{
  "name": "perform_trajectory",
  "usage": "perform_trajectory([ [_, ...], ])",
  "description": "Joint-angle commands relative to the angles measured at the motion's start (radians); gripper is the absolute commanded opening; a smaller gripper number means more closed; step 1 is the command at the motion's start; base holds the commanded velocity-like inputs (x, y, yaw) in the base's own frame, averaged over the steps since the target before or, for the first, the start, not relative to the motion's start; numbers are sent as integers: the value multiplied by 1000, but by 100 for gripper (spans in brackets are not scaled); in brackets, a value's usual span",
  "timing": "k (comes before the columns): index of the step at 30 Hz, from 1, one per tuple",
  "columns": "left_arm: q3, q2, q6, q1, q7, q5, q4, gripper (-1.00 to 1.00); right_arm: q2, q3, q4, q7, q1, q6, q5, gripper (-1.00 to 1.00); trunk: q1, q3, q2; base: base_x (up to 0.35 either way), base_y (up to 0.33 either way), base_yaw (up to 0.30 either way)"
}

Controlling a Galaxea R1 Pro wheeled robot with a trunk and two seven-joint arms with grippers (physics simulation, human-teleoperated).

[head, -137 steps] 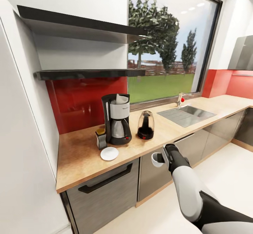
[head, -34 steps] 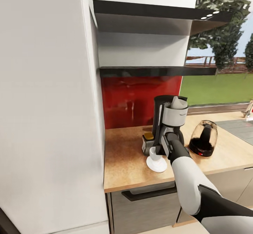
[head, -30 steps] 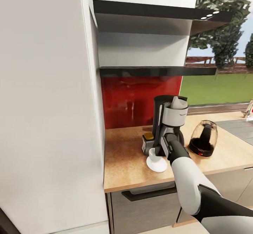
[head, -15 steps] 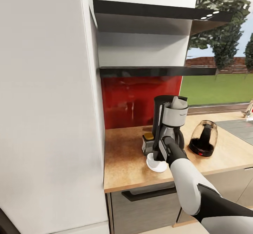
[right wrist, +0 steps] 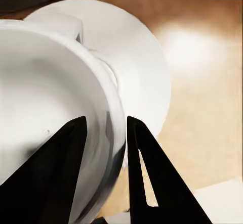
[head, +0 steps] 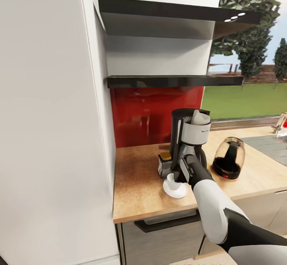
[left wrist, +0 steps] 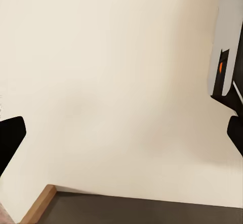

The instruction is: Set up a coffee station on the kitchen countertop: keep the coffee maker on the countertop, move the bottle of coffee from the kitchen shelf to the counter next to the coffee maker, place a paper coffee filter on top of the coffee maker, put the saucer next to the coffee maker with the coffee cup on the saucer, and place the electric kettle next to the coffee maker.

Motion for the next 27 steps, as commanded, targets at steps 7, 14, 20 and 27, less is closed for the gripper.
perform_trajectory([
  [7,8,0,-5,-1,3,-10,2,100,2,-7,1,-6,-1,1,-5,-100,0,-2,-2,0,0,-237],
  [14,10,1,-5,-1,3,-10,2,100,2,-5,3,-5,-1,-5,-8,-100,0,-2,-2,1,0,-29],
  [20,9,-1,-5,-1,3,-10,2,100,2,-5,4,-5,-1,-6,-11,-100,0,-2,-2,102,0,-1],
  [27,8,-1,-5,-1,3,-10,2,100,2,-5,5,-3,-1,-37,-10,-100,0,-2,-2,51,18,0],
])
